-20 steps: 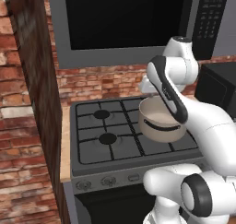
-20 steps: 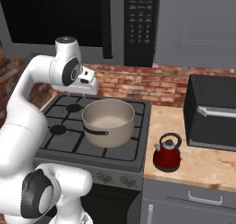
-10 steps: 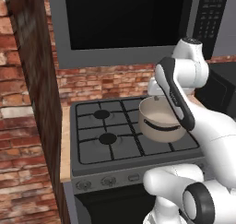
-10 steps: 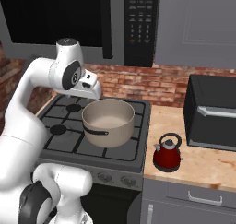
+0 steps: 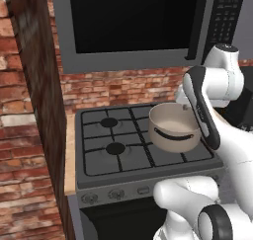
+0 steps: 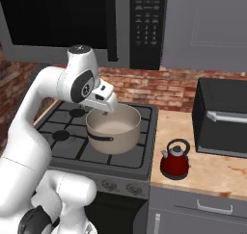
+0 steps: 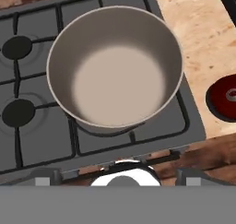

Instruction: Pick the kettle from the counter and place it on a stove burner. Then turn the burner on.

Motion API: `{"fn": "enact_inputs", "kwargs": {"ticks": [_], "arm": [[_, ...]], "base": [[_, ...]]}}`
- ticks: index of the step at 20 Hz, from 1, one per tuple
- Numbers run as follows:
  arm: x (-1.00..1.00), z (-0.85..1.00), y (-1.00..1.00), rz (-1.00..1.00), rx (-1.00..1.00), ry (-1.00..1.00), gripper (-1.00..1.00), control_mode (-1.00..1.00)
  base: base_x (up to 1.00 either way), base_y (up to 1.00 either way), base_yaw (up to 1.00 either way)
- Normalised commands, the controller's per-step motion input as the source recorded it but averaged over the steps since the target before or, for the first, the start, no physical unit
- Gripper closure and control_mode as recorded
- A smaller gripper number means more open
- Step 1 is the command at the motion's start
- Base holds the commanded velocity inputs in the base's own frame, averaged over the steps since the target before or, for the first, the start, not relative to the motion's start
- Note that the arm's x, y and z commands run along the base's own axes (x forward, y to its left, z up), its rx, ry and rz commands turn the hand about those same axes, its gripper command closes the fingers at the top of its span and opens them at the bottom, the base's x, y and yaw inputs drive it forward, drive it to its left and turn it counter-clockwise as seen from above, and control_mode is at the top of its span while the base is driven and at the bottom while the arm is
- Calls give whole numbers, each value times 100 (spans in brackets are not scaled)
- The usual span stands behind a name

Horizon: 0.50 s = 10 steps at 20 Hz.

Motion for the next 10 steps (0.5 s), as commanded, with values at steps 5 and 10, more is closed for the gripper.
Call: {"fn": "enact_inputs", "kwargs": {"ticks": [5, 10], "arm": [[-29, -10, -50, -27, 0, -2, -100, -100], [-17, -5, -49, -31, 1, -1, -100, -100]], "base": [[0, 0, 0], [0, 0, 0]]}}
